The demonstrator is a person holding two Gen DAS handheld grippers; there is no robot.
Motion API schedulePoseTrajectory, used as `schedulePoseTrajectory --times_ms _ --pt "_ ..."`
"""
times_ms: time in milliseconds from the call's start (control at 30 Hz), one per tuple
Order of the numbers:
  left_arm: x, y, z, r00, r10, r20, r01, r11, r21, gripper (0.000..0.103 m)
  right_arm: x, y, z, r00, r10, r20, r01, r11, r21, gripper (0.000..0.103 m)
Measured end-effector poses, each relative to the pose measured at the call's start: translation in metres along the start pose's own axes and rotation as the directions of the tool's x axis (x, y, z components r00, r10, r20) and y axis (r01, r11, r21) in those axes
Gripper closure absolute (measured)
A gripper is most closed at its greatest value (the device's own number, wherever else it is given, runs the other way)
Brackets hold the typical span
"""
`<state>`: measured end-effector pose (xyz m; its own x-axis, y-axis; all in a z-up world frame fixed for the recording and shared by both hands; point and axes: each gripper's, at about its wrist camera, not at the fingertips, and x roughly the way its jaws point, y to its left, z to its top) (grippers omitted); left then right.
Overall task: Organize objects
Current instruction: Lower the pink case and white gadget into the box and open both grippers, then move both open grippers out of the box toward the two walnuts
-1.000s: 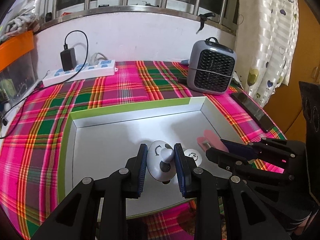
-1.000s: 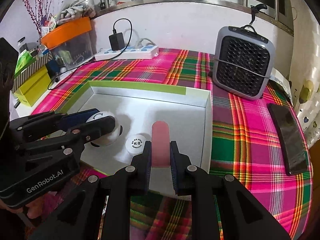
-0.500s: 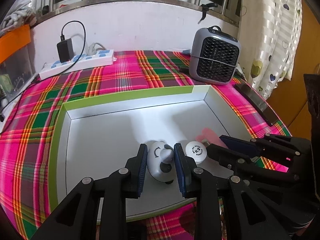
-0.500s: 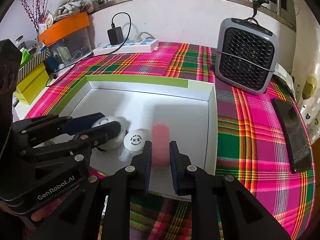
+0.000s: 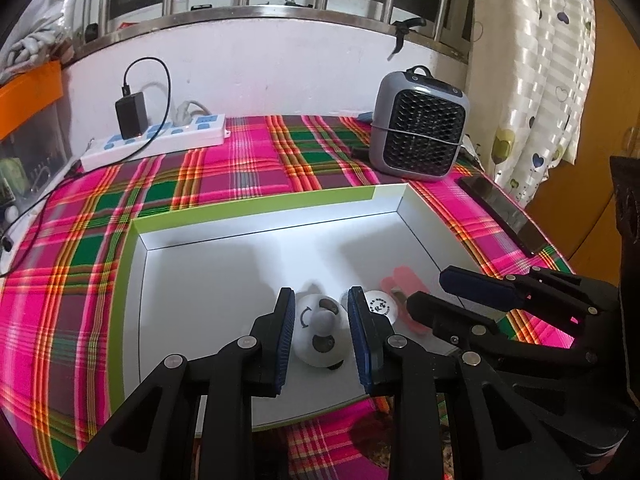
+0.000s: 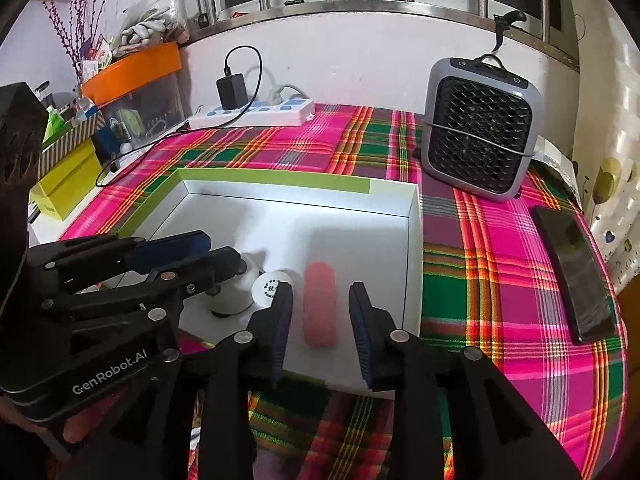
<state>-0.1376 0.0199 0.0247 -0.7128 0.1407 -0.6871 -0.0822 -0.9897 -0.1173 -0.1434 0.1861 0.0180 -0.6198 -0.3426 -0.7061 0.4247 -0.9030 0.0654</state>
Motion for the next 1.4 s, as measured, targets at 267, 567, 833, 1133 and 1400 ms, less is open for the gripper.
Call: schedulePoseTrajectory --times_ms 267,567,833,1133,1400 --pt "-0.014 0.000 -0.005 1.000 -0.007 0.012 0.007 1.000 -0.006 0.077 -0.010 0.007 -0.005 1.000 -0.006 0.017 0.006 1.000 -0.010 0.067" --pt "-0.035 -0.005 -0.017 1.000 -0.002 0.017 0.002 1.000 -0.002 0.077 -0.032 0.014 -0.015 0.999 0.009 0.046 -0.009 1.000 -0.003 0.061" --pt "-0.052 -0.012 -0.030 1.000 0.005 0.018 -0.005 1.000 0.012 0.077 -0.049 0.022 -0.029 0.999 0.024 0.045 -0.024 1.000 -0.006 0.061" --pt "-0.063 -0.017 -0.050 1.000 -0.007 0.007 0.007 1.000 0.027 0.077 -0.060 0.028 -0.047 0.999 0.044 0.026 -0.043 0.999 -0.029 0.061" --pt "-0.064 -0.017 -0.061 1.000 -0.026 -0.009 0.026 0.999 0.027 0.077 -0.059 0.032 -0.057 0.998 0.063 0.001 -0.063 0.997 -0.036 0.061"
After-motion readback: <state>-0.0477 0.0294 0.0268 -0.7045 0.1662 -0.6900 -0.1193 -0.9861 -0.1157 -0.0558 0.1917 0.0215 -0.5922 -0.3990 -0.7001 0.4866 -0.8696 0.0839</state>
